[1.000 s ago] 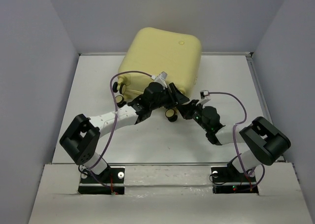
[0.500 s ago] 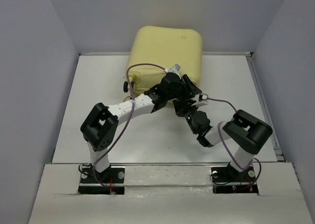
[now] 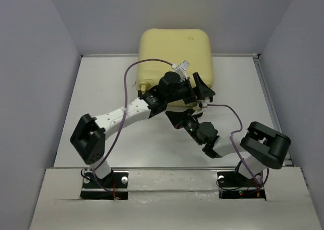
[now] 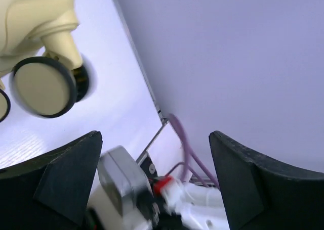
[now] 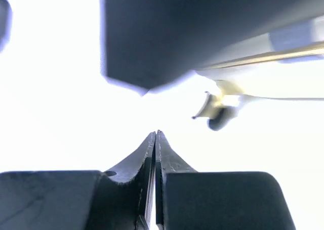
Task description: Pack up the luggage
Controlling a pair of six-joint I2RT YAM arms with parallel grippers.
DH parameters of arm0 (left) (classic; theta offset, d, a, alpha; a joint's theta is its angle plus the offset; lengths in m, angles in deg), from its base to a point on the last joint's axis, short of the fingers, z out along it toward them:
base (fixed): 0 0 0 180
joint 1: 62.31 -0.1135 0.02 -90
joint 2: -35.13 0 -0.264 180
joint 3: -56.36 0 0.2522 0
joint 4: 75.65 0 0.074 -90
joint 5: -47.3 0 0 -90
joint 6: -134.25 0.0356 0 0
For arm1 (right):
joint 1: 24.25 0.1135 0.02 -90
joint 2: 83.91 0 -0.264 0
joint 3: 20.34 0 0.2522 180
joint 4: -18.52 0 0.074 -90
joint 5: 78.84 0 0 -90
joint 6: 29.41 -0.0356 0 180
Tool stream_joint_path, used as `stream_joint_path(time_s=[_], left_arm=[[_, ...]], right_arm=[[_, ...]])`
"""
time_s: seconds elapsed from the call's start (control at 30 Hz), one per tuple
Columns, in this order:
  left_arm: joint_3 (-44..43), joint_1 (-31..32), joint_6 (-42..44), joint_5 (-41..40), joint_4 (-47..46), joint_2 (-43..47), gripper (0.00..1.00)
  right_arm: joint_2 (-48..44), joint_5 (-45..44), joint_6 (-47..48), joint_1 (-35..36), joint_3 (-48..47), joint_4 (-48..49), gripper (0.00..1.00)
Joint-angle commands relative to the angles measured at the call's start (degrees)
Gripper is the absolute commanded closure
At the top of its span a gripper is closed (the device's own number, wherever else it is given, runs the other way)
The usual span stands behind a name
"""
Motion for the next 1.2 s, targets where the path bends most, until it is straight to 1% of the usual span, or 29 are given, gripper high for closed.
stream_joint_path(time_s=[0.0, 0.03, 0.07, 0.1, 0.13, 0.17, 0.2, 0.23, 0.27, 0.3, 0.33, 0.37, 0.4, 0.43, 0.47, 0.5, 0.53, 0.57, 0.6, 0.67, 0.7, 0.77, 1.0, 1.13, 1.17], left_arm=[[0.0, -4.9, 16.7, -2.1, 5.2, 22.7, 0.01], [0.8, -7.1, 20.8, -7.1, 12.8, 25.2, 0.01], [1.8, -8.5, 22.1, -8.8, 15.0, 27.8, 0.01], [2.8, -9.8, 23.2, -11.0, 20.3, 33.1, 0.02], [3.7, -11.1, 24.4, -13.3, 22.8, 35.7, 0.02], [5.4, -12.2, 26.6, -18.2, 25.7, 37.8, 0.03], [6.2, -14.7, 27.6, -20.2, 31.6, 41.3, 0.03], [7.3, -15.8, 28.6, -21.9, 34.3, 42.6, 0.03], [10.1, -18.0, 29.8, -25.2, 36.6, 45.0, 0.04], [12.1, -18.0, 30.3, -26.0, 38.2, 45.0, 0.04], [14.1, -20.5, 31.0, -26.2, 39.8, 46.9, 0.04], [17.7, -21.7, 31.8, -25.8, 40.2, 47.7, 0.04], [19.1, -22.8, 32.4, -25.3, 40.0, 47.7, 0.03], [20.3, -23.8, 32.8, -24.0, 39.5, 47.3, 0.03], [21.8, -25.2, 33.3, -20.8, 38.9, 46.7, 0.03], [22.7, -25.7, 33.8, -19.2, 36.9, 45.1, 0.03], [22.7, -25.7, 34.0, -18.0, 35.9, 44.2, 0.03], [22.7, -25.7, 34.0, -16.9, 35.0, 43.1, 0.03], [22.1, -25.7, 34.2, -14.9, 33.6, 40.7, 0.03], [20.7, -25.7, 34.6, -12.4, 32.4, 38.5, 0.03], [20.3, -25.7, 34.6, -11.8, 31.2, 36.9, 0.03], [19.6, -25.7, 34.5, -10.3, 30.2, 35.4, 0.04], [20.5, -25.7, 32.9, -8.4, 25.7, 30.5, 0.06], [20.5, -25.7, 32.2, -8.8, 23.4, 28.3, 0.11], [19.9, -25.7, 32.2, -8.8, 23.2, 27.8, 0.14]], right_arm=[[-4.1, 1.5, 2.9, 0.9, 2.0, 3.5, 0.93], [-4.7, 1.8, 4.0, 0.9, 1.9, 1.0, 0.93], [-5.0, 1.7, 4.1, 0.9, 1.9, -0.4, 0.93], [-5.3, 1.5, 4.5, 0.9, 1.9, -1.9, 0.93], [-5.3, 1.4, 4.7, 0.9, 2.0, -2.3, 0.93], [-5.7, 1.6, 5.0, 0.9, 2.3, -2.6, 0.93], [-6.1, 2.0, 6.1, 0.9, 2.6, -3.3, 0.93], [-6.8, 2.1, 6.7, 0.9, 2.7, -4.2, 0.93], [-8.6, 1.7, 7.1, 0.9, 2.7, -5.7, 0.93], [-9.6, 1.6, 7.6, 0.9, 2.5, -7.6, 0.93], [-10.6, 1.5, 9.2, 0.9, 1.2, -13.0, 0.93], [-13.1, 1.5, 10.0, 0.9, 0.2, -16.8, 0.93], [-14.3, 1.3, 11.2, 0.9, -0.7, -23.8, 0.91], [-15.5, 0.8, 11.4, 0.9, -1.4, -26.8, 0.88], [-16.8, -0.1, 11.5, 0.9, -2.4, -30.0, 0.77], [-18.9, -1.3, 12.4, 0.9, -4.3, -37.1, 0.68], [-19.8, -2.3, 12.5, 0.9, -4.3, -41.2, 0.57], [-20.6, -3.3, 12.6, 0.9, -5.3, -45.5, 0.49], [-22.0, -4.1, 13.0, 0.9, -7.2, -51.6, 0.35], [-23.3, -6.4, 13.6, 0.4, -8.6, -55.5, 0.23], [-23.8, -6.8, 13.7, 0.4, -8.8, -57.8, 0.20], [-25.4, -8.0, 14.3, 0.4, -9.1, -59.3, 0.18], [-26.4, -7.4, 15.8, -1.4, -9.3, -60.5, 0.18], [-25.0, -6.2, 16.8, -3.8, -11.7, -63.3, 0.18], [-24.6, -5.7, 17.0, -4.9, -12.9, -63.6, 0.18]])
